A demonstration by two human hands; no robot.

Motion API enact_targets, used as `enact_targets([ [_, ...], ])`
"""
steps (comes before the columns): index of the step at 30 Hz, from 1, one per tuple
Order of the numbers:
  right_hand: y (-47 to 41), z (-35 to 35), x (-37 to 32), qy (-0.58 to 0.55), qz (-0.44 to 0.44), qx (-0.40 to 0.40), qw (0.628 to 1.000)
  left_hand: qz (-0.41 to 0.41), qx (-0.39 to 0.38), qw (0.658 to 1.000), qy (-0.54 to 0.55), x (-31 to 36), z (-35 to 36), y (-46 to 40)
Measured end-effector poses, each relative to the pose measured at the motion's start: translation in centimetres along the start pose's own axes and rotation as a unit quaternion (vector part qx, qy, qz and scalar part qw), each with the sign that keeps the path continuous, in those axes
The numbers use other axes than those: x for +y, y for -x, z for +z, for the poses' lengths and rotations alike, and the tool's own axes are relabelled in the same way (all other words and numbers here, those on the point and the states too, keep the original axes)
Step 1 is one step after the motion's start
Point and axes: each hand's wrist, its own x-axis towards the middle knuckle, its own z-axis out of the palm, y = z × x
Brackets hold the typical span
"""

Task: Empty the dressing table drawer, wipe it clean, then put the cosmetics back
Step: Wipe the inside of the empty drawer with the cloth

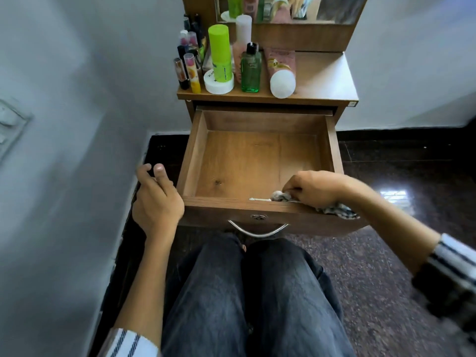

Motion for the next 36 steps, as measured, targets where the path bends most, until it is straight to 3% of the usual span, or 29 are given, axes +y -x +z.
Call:
enact_targets([
  [3,-0.2,0.5,-0.3,-0.01,0.01,-0.008,1.0,-0.011,-0.01,1.0,-0.009,0.0,-0.1,-0.1],
  [8,0.6,-2.1,1.0,0.169,0.129,-0.141,0.967,-0.024,-0.028,0.999,-0.026,0.0,-0.2,-0.2],
  [11,0.5,-1.7,0.6,0.23,0.135,-0.144,0.953,-0.015,-0.022,0.999,-0.025,0.0,-0.1,-0.2],
  [14,0.6,-0.4,0.4,0.21,0.149,-0.072,0.963,-0.005,-0.022,1.0,-0.01,0.0,-0.1,-0.3],
  [19,2.0,1.4,-0.9,0.088,0.201,0.145,0.965,0.0,-0.036,0.999,0.015,0.0,-0.1,-0.5],
  [25,-0.1,2.0,-10.5,0.036,0.119,0.243,0.962,-0.004,-0.104,0.993,0.062,-0.1,-0.8,-0.6],
  [27,-1.2,2.5,-14.2,0.033,0.076,0.278,0.957,-0.046,-0.159,0.965,0.204,-0.1,-1.1,-1.1],
  [30,-2.8,3.8,-19.3,0.014,0.002,0.334,0.942,-0.153,-0.211,0.872,0.414,-0.7,-2.0,-1.6],
  [33,-4.1,4.4,-21.3,0.027,-0.042,0.339,0.939,-0.203,-0.226,0.794,0.527,-1.3,-2.7,-1.3],
  [34,-4.4,4.4,-21.1,0.025,-0.045,0.334,0.941,-0.211,-0.228,0.785,0.537,-1.5,-2.7,-1.4],
  [36,-4.1,4.5,-19.9,0.022,-0.05,0.333,0.942,-0.215,-0.212,0.803,0.514,-1.3,-2.6,-1.7],
])
